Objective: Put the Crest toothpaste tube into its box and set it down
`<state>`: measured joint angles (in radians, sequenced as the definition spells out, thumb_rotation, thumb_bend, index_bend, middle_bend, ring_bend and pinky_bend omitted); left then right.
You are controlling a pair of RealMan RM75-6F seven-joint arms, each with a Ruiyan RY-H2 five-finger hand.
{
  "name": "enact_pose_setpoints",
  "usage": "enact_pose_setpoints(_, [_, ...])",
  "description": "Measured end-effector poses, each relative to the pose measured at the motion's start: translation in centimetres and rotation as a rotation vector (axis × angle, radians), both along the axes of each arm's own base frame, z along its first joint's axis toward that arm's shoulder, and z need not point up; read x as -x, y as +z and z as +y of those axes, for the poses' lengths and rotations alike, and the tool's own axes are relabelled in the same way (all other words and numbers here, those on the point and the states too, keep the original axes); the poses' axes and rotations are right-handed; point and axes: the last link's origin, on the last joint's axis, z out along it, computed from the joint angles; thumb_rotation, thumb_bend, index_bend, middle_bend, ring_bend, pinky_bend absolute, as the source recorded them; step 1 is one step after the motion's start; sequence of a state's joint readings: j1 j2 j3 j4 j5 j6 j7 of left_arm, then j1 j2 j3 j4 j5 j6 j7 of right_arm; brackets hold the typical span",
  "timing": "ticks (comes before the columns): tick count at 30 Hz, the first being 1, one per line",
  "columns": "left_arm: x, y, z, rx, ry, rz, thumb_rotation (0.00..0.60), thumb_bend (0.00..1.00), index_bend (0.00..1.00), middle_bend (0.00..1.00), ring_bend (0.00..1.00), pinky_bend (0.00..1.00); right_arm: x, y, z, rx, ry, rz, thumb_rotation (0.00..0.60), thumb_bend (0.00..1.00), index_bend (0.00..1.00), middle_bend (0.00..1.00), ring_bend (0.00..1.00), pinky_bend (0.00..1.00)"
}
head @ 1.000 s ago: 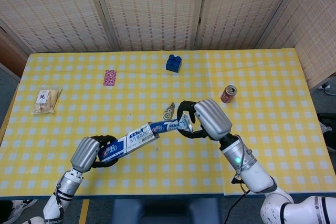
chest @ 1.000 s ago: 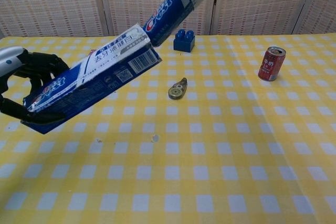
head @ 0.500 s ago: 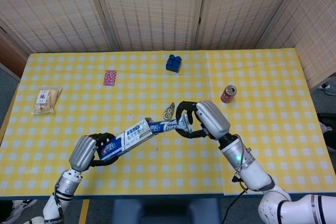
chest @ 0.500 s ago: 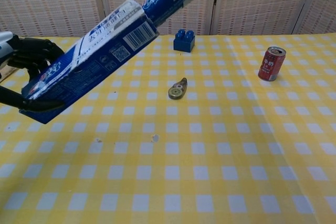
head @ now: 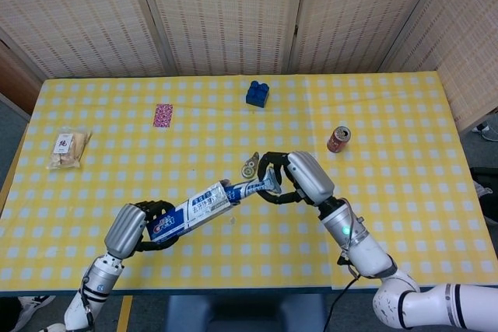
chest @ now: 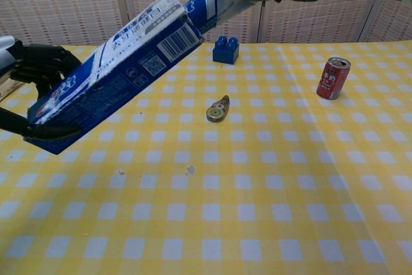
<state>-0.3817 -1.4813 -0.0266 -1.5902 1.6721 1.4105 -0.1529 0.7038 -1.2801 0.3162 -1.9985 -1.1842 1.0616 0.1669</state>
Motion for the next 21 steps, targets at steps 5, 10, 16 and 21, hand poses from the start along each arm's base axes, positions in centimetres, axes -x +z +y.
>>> enact_pose_setpoints(5, [-0.2, 0.0, 0.0, -0.001, -0.002, -0.005, 0.6, 0.26, 0.54, 0.76, 0.68, 0.72, -0.7, -1.4, 0.5, -0.032, 0.018, -0.027, 0.6, 0.96, 0.7, 0.52, 0.67, 0.88])
enact_pose_setpoints(10, [-0.4, 0.1, 0.0, -0.003, -0.006, -0.015, 0.6, 0.26, 0.54, 0.76, 0.68, 0.72, -1.3, -2.5, 0.9, -0.043, 0.036, -0.024, 0.6, 0.96, 0.7, 0.52, 0.67, 0.88])
enact_pose_setpoints(16, [-0.6, 0.3, -0.2, -0.015, -0.017, -0.02, 0.6, 0.26, 0.54, 0.76, 0.68, 0.72, -1.6, -3.1, 1.2, -0.057, 0.035, -0.024, 0.6, 0.96, 0.58, 0.45, 0.61, 0.82])
enact_pose_setpoints(21, [-0.8, 0.4, -0.6, -0.016, -0.027, -0.026, 0.6, 0.26, 0.54, 0.76, 0.68, 0.72, -1.7, -3.0, 1.5, -0.099, 0.031, -0.083, 0.6, 0.95, 0.16, 0.23, 0.4, 0.66])
